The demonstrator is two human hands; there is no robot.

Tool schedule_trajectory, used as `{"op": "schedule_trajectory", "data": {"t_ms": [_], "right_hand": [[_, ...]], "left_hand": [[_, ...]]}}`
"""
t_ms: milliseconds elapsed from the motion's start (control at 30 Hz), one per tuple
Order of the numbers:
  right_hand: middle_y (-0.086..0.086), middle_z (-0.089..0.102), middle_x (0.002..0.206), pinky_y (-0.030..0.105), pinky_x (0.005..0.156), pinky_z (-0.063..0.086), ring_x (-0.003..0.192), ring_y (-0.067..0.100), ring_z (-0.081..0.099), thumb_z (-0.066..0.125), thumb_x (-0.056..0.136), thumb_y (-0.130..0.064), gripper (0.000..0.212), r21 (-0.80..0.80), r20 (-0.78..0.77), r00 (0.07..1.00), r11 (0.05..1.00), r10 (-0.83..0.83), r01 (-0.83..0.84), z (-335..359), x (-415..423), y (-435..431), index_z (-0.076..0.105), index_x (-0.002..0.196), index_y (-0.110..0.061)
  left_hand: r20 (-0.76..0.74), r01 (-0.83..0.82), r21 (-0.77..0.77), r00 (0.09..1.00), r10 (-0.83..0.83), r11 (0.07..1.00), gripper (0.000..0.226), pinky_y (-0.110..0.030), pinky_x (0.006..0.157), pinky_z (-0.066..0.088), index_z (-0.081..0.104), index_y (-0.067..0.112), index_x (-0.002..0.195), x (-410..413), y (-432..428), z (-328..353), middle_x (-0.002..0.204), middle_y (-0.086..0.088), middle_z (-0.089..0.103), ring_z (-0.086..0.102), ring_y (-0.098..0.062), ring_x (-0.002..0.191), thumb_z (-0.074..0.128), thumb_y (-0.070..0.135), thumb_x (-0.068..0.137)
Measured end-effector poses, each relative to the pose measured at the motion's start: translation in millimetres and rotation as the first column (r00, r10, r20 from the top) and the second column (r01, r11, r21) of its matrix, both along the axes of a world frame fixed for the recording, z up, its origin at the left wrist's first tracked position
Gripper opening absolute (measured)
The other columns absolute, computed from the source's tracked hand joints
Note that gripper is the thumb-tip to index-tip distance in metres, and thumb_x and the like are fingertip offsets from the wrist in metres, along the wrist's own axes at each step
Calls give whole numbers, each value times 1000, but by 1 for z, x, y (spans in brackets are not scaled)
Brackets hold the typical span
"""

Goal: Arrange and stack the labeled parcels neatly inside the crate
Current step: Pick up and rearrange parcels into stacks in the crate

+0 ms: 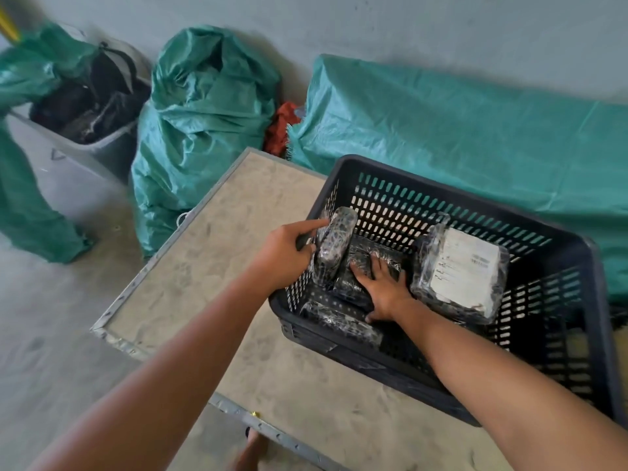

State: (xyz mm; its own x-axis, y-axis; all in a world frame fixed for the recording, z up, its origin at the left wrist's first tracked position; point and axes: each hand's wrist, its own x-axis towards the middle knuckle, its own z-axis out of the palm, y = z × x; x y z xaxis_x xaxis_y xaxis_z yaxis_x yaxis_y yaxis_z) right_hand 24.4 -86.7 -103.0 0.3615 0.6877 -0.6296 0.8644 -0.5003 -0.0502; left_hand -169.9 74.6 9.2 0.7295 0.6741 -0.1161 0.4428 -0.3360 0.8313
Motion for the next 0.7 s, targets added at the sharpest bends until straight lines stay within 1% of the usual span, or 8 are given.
{"op": "schedule_trajectory", "data": {"t_ms": [300,400,433,467,500,567,633,700], "right_hand": [[10,-20,170,71,118,2,155,36,-19,82,78,1,126,95,-57,992,989,-113,118,12,-7,11,-2,163,-41],[12,9,170,65,117,31,153,40,24,81,78,3,112,163,-153,972,966,-178,202,29,2,10,20,162,-38],[17,30,164,49,99,55,131,32,58,80,78,4,105,211,-195,964,952,-182,223,34,5,6,29,160,-36],[19,54,147,28,70,58,93,13,73,78,79,5,96,268,-220,965,942,-146,204,38,10,2,37,158,-33],[16,68,128,19,53,47,61,0,64,75,81,6,90,313,-222,971,936,-91,160,41,15,0,42,156,-32],[7,69,130,14,44,41,40,-2,47,72,83,3,81,359,-188,982,930,-10,78,53,23,-2,52,149,-39],[1,55,151,17,60,49,63,-6,63,75,83,-6,71,364,-149,989,931,20,36,70,27,-1,60,138,-49],[-3,50,156,28,88,53,115,12,67,79,82,-15,65,342,-117,993,939,31,11,82,27,0,62,130,-56]], "left_hand": [[5,21,-32,1000,-21,999,60,-11,40,36,64,40,134,2,-1,5,122,3,65,47,0,36,57,-5,95],[17,13,-38,1000,-13,999,60,-19,41,39,65,44,131,2,-1,5,119,6,65,42,-4,38,57,-3,96],[19,11,-43,1000,-10,999,60,-21,41,40,66,45,131,1,-1,4,119,7,66,41,-7,40,57,-3,96],[21,11,-47,1000,-10,999,60,-22,41,40,66,46,130,1,-1,4,118,8,66,41,-9,40,57,-2,96],[21,11,-49,1000,-10,999,60,-23,41,40,66,47,130,1,-1,4,118,9,66,41,-10,41,56,-2,96],[18,11,-49,1000,-10,999,61,-22,41,40,65,48,129,1,-1,4,118,9,66,41,-9,40,56,-2,96],[21,9,-56,1000,-7,998,61,-21,41,40,65,48,129,1,-1,4,119,9,66,41,-7,40,56,-3,96],[15,6,-58,1000,-5,998,61,-19,41,40,65,46,130,1,-1,5,120,9,65,41,-5,39,56,-3,96]]}}
